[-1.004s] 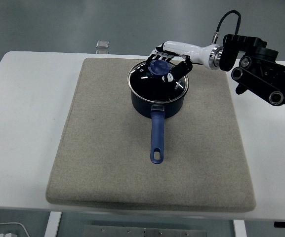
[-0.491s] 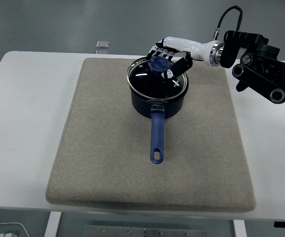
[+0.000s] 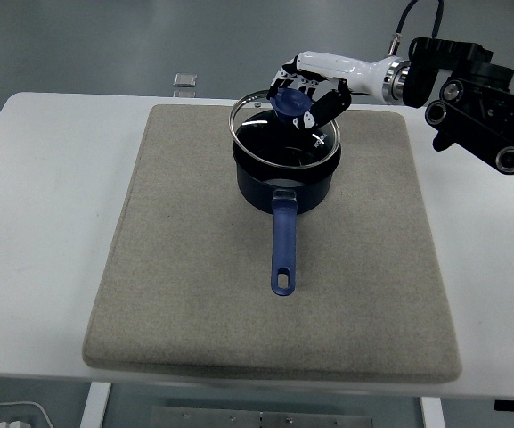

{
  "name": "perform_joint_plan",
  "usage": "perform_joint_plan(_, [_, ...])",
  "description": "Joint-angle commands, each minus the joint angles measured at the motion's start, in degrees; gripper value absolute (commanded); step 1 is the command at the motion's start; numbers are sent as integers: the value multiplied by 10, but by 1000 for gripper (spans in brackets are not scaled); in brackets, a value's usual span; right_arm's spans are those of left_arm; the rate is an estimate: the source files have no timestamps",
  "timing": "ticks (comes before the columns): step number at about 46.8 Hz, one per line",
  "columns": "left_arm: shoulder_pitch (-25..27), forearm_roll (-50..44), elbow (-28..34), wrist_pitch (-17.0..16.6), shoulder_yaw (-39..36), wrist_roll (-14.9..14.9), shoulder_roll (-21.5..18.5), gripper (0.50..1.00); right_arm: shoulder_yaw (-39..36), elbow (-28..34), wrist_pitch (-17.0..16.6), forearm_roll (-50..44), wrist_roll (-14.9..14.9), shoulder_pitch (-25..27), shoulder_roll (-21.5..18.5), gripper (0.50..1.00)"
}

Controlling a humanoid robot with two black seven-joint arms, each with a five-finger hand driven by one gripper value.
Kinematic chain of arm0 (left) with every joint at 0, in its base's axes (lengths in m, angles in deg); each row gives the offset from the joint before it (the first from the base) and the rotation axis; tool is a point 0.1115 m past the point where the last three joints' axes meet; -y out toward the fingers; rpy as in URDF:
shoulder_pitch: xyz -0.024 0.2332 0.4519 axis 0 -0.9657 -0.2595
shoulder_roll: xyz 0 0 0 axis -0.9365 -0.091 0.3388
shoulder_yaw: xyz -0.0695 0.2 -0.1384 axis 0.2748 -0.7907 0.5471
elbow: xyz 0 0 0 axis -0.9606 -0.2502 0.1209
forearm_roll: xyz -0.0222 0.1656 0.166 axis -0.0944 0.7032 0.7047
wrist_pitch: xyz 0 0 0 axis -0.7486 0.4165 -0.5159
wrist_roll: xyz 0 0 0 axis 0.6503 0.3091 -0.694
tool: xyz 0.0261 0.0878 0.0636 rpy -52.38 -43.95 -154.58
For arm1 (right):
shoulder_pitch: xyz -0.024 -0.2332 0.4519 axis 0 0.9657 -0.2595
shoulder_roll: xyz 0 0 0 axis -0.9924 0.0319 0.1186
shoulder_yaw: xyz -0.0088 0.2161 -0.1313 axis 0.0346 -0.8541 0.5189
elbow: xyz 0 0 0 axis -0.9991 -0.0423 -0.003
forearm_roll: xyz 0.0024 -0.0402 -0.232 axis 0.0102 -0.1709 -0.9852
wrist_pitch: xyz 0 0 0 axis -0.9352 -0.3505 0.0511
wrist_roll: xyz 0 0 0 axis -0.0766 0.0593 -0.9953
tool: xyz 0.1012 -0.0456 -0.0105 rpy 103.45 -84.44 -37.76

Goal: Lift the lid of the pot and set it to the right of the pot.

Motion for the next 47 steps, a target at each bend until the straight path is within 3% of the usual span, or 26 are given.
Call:
perform_joint_plan(1, [0,-1,1,0,0,0,0,1000,0,-1,1,-11,0,-3,2,500])
perform_joint_plan(28, [0,0,0,0,0,0,0,1000,6,-8,-29,-71,-3,-38,32,500])
perform_joint_plan(47, [0,-1,0,0,0,0,0,1000,49,-6,-32,-94,-3,-50,75,500])
